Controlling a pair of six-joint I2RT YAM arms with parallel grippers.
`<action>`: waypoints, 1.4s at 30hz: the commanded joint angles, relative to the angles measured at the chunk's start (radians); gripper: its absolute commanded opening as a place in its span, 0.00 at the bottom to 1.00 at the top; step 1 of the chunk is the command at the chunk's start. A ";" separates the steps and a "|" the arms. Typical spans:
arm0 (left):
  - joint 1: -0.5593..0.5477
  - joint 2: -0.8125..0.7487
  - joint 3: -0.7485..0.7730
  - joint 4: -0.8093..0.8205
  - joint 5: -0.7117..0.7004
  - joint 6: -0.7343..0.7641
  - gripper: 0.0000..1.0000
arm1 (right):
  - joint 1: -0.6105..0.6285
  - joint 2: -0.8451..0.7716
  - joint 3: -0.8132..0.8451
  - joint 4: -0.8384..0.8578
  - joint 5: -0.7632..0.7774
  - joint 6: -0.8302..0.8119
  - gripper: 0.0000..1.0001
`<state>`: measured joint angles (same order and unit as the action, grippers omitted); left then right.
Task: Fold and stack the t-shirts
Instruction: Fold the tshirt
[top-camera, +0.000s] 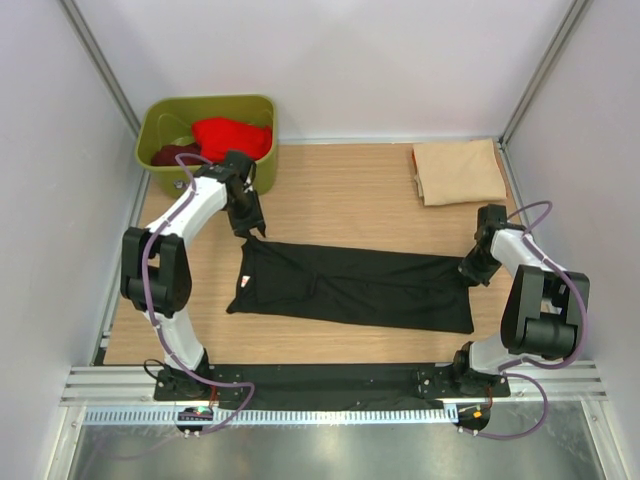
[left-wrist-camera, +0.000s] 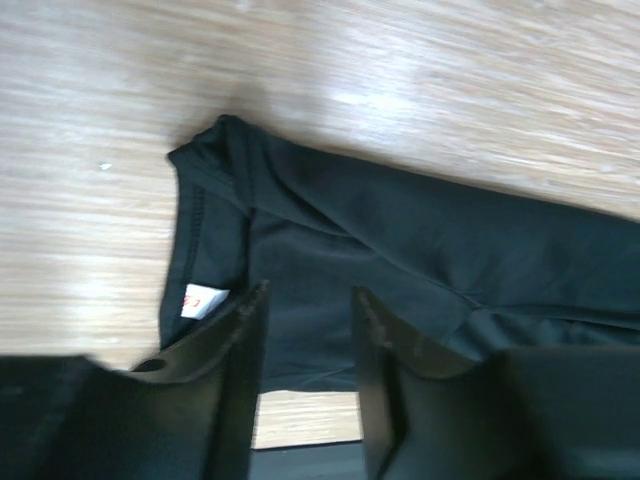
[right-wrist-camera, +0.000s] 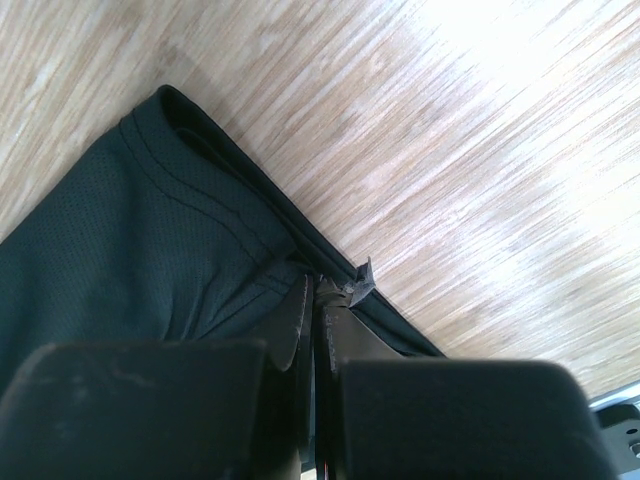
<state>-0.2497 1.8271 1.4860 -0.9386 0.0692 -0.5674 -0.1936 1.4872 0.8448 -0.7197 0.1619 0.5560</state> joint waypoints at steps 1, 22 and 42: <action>-0.023 -0.040 -0.006 0.081 0.073 -0.006 0.37 | -0.004 -0.041 -0.009 0.025 0.007 0.010 0.02; 0.035 0.008 -0.050 0.052 0.061 -0.103 0.35 | 0.176 0.011 0.227 0.028 -0.261 0.016 0.42; 0.198 -0.115 -0.334 0.457 0.281 -0.144 0.49 | 0.700 0.662 0.850 0.338 -0.677 -0.238 0.53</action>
<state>-0.0521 1.6924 1.1244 -0.5945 0.3031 -0.7040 0.4721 2.0995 1.6112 -0.4351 -0.4534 0.3515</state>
